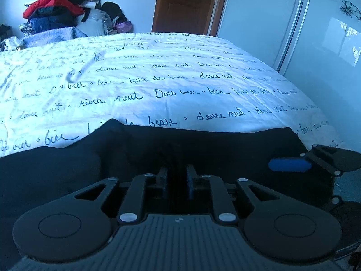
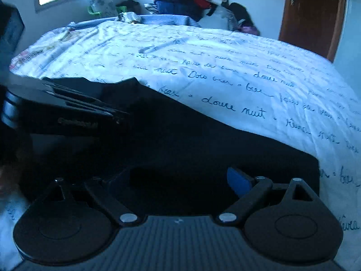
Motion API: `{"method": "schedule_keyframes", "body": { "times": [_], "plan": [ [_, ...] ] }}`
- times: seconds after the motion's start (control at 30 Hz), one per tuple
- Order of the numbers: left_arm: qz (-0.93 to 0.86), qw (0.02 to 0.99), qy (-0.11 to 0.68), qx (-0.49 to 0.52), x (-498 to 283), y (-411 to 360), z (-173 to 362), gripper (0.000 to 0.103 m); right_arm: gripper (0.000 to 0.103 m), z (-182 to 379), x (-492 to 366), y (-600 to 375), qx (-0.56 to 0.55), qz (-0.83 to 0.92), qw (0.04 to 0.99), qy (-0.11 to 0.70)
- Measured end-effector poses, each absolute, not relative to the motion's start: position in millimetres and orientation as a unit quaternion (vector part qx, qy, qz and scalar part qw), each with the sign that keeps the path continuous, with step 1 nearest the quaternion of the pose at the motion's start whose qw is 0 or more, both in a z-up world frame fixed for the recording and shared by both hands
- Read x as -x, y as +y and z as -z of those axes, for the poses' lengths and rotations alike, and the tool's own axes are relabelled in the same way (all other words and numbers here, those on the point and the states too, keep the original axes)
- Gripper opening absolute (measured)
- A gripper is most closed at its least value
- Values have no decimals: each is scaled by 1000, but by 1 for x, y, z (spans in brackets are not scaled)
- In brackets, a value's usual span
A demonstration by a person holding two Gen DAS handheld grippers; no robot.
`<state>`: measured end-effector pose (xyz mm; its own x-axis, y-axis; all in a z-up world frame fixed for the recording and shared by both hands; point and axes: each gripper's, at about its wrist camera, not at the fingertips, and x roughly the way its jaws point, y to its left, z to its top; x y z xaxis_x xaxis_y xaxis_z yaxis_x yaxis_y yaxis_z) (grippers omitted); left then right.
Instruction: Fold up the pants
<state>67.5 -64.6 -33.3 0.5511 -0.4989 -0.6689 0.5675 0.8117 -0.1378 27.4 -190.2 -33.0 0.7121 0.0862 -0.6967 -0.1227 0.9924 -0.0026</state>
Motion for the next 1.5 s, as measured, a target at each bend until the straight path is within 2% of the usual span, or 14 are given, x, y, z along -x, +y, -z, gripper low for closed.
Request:
{"method": "schedule_keyframes", "body": {
  "times": [0.07, 0.13, 0.17, 0.7, 0.77, 1.03, 1.17, 1.3, 1.5],
  "plan": [
    [298, 885, 355, -51, -64, -62, 30, 47, 94, 29, -25, -187, 18, -59, 929, 365],
    [287, 893, 341, -56, -61, -59, 26, 62, 94, 27, -24, -186, 7, -61, 931, 359],
    [281, 897, 335, -59, -60, -58, 24, 63, 94, 29, -27, -185, 7, -58, 930, 362],
    [222, 917, 315, -106, -57, -45, 23, 72, 94, 36, -38, -168, 19, -34, 931, 363],
    [205, 921, 316, -103, -61, -42, 23, 76, 94, 34, -37, -166, 18, -33, 933, 359],
    [145, 925, 333, -115, -76, -28, 27, 77, 94, 37, -55, -159, 19, -39, 928, 370],
    [146, 928, 328, -100, -78, -15, 31, 85, 94, 29, -44, -152, 22, -48, 934, 353],
    [129, 921, 356, -93, -96, -13, 42, 86, 94, 36, -50, -144, 42, -54, 929, 364],
    [120, 927, 341, -96, -80, -2, 25, 85, 94, 24, -42, -140, 32, -66, 935, 346]
  ]
}}
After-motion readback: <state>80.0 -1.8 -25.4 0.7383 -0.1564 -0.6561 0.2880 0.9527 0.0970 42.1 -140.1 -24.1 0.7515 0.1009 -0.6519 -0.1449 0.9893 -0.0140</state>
